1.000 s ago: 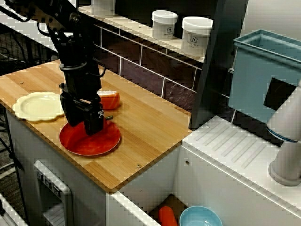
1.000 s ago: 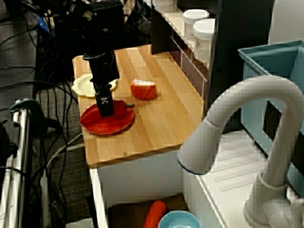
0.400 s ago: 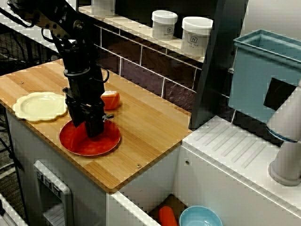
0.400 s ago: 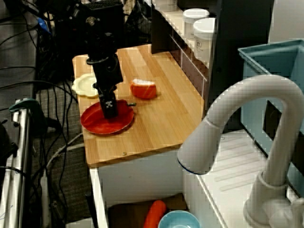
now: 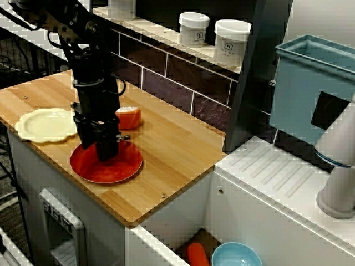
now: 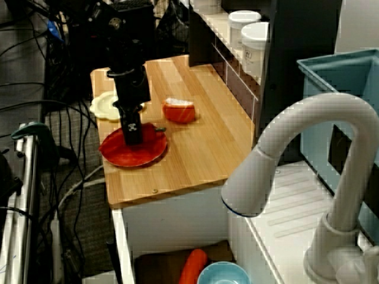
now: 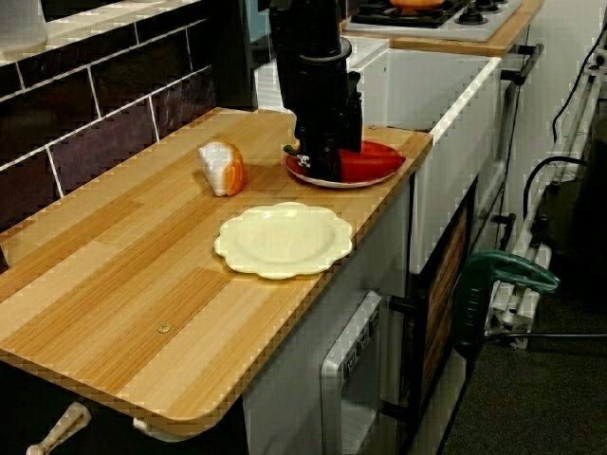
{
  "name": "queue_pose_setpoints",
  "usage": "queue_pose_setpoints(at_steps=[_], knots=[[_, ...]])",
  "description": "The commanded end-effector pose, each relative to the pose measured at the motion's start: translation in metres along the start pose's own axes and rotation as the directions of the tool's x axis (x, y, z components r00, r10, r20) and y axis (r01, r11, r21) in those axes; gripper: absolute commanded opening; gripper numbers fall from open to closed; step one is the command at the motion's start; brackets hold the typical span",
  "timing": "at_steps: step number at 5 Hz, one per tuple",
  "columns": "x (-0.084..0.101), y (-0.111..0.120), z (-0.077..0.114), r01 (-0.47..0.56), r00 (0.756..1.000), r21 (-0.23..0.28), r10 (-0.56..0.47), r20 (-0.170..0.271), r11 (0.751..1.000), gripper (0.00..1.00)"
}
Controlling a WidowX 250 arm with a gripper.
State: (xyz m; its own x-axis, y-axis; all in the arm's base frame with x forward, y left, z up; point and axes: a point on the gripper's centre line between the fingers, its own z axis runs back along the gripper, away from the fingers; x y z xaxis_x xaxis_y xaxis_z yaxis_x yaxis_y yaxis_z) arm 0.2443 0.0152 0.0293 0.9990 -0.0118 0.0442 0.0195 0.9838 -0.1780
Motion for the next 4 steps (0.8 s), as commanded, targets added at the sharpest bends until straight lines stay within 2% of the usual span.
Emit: queue_pose_setpoints(at_steps=[1, 2, 3, 4], knots=[[0.005, 0.008, 0.049, 0.028, 0.997, -0.045, -0.025, 0.074, 0.999, 0.0], [0.005, 0.023, 0.068, 0.012, 0.996, -0.074, -0.005, 0.094, 0.997, 0.0], [0.008, 0.041, 0.075, 0.05, 0.996, -0.108, -0.042, 0.075, 0.993, 0.0], [0.007, 0.056, 0.077, 0.059, 0.995, -0.065, -0.054, 0.085, 0.996, 0.0]])
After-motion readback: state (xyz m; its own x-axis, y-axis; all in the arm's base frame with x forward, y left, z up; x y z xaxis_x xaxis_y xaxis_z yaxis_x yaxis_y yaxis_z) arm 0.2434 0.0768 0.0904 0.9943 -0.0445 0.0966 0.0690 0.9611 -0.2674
